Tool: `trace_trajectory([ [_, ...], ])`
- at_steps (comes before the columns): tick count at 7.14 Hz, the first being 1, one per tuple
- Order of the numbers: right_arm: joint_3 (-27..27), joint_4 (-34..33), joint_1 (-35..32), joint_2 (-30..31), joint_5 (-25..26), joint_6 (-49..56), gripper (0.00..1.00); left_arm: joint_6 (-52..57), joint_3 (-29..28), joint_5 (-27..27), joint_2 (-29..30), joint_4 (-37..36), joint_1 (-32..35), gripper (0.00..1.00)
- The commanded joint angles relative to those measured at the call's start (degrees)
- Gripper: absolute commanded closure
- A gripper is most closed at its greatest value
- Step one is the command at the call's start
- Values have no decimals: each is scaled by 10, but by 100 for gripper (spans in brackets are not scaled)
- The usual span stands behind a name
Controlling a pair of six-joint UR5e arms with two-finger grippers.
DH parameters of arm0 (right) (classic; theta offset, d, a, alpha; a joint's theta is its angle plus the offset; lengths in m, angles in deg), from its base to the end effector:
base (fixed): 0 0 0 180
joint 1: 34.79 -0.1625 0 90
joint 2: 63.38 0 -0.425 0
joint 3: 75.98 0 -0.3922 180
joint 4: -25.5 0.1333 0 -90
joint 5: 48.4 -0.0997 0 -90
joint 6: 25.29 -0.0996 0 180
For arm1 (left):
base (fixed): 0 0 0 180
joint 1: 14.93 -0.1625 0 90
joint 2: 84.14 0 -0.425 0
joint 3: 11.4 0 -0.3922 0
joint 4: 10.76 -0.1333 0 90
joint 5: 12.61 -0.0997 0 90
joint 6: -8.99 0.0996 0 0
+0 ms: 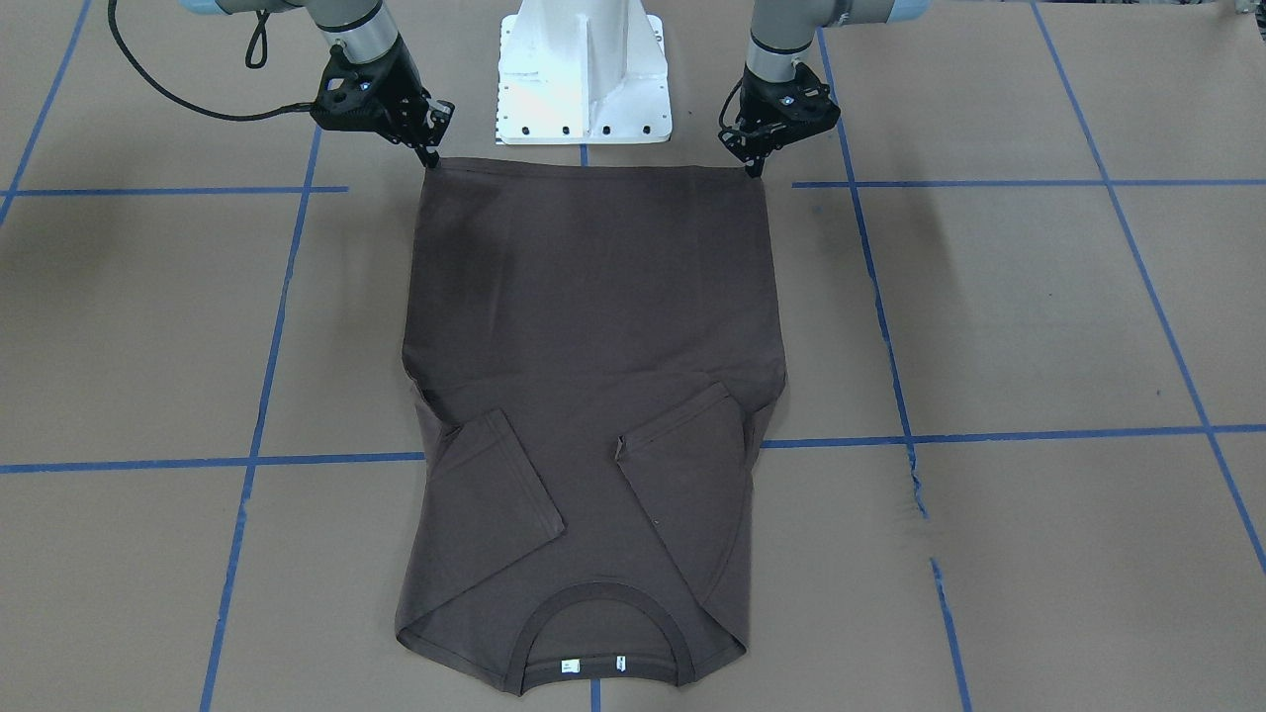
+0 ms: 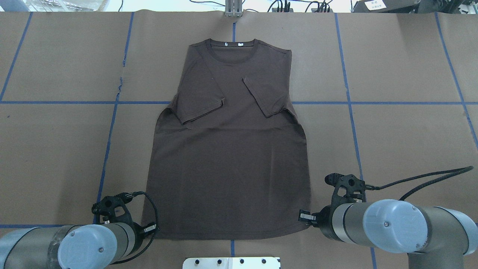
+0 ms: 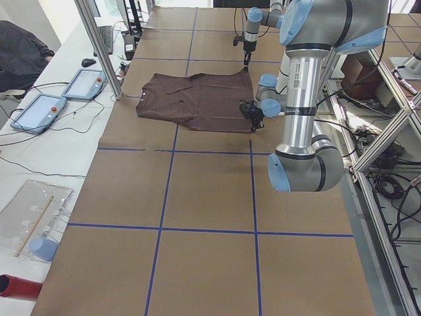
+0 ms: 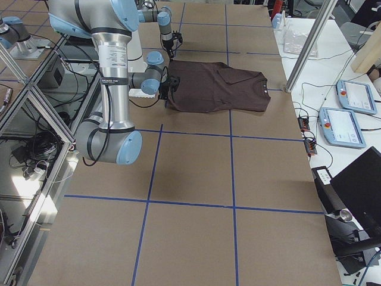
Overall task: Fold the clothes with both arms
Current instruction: 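Grasp both hem corners nearest the robot with left and right grippers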
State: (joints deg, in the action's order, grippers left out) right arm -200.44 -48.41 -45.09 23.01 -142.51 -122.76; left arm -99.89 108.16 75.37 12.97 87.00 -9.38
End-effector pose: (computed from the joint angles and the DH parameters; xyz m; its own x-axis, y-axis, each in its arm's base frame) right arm -0.4442 -0.2090 0.3222 0.5554 0.2327 0.7983 -0.1950 0.9697 -0.1470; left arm 0.4924 -0.1853 0.3513 0.6333 -0.3864 -0.6705 0.3447 0.9166 -0.2027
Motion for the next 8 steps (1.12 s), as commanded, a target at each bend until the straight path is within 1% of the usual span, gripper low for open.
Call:
trace_trajectory([
  [1,0,0,-2,0,0,0,100,0,3,-1,-2,3,1,12],
  [2,0,0,-2,1,0,0,100,-2,2,-1,-2,5,1,0],
  [8,0,0,-5,2,-1,0,100,-26,-6,-3,-3,16,-1,0],
])
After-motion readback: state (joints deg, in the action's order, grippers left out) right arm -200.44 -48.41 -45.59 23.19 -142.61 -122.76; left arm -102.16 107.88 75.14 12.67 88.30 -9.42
